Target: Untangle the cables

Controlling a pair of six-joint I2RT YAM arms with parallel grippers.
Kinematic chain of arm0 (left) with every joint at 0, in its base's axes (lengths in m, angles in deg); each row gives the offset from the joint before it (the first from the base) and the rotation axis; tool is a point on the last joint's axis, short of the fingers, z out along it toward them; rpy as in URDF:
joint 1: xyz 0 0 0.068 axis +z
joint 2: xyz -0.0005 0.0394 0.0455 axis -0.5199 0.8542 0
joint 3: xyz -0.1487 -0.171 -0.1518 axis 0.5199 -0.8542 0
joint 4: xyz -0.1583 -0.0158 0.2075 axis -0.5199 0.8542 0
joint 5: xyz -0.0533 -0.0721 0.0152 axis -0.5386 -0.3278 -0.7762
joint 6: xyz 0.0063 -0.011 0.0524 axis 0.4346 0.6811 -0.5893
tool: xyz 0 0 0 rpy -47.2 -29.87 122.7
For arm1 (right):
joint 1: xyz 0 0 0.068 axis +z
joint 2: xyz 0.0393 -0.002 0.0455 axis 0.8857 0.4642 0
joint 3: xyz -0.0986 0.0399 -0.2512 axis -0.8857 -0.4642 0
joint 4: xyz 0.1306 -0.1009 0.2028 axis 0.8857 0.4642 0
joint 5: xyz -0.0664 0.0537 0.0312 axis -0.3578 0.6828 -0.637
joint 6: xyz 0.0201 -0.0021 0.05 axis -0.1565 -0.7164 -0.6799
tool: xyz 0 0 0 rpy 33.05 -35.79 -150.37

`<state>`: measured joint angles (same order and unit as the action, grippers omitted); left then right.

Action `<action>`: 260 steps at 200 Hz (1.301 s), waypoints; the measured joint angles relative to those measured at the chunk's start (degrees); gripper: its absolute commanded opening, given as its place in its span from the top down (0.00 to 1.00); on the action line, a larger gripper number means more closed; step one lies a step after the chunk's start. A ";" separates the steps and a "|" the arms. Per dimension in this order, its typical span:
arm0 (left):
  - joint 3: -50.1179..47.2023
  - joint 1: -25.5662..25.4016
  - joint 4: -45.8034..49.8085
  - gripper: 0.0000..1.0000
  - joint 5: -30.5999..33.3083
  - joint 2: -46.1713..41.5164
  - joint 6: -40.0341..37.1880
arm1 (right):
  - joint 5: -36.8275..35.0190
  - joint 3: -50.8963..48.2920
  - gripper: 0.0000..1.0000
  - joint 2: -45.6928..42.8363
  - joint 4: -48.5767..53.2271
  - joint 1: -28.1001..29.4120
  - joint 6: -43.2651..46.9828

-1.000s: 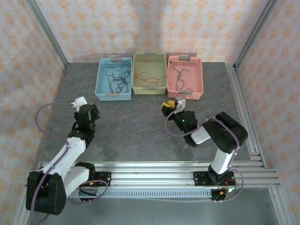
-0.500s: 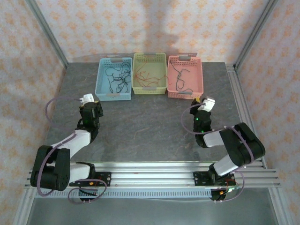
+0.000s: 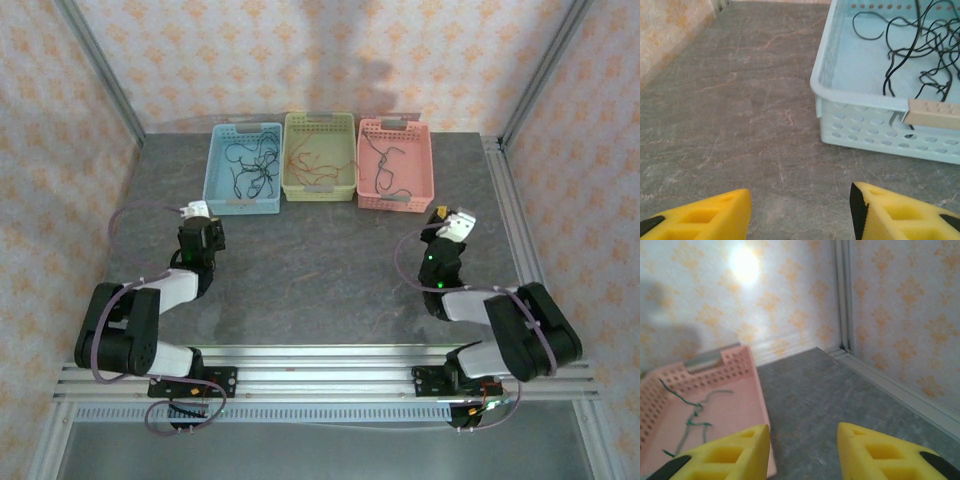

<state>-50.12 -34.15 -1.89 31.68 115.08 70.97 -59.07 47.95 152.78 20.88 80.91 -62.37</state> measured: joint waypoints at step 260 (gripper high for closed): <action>-0.22 0.35 -5.27 0.00 -8.04 4.74 -3.96 | 9.38 -0.66 0.59 -8.66 7.19 -9.25 1.88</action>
<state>-50.33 -33.80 -7.16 23.64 119.82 67.02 -49.70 47.30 144.13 28.07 71.66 -60.49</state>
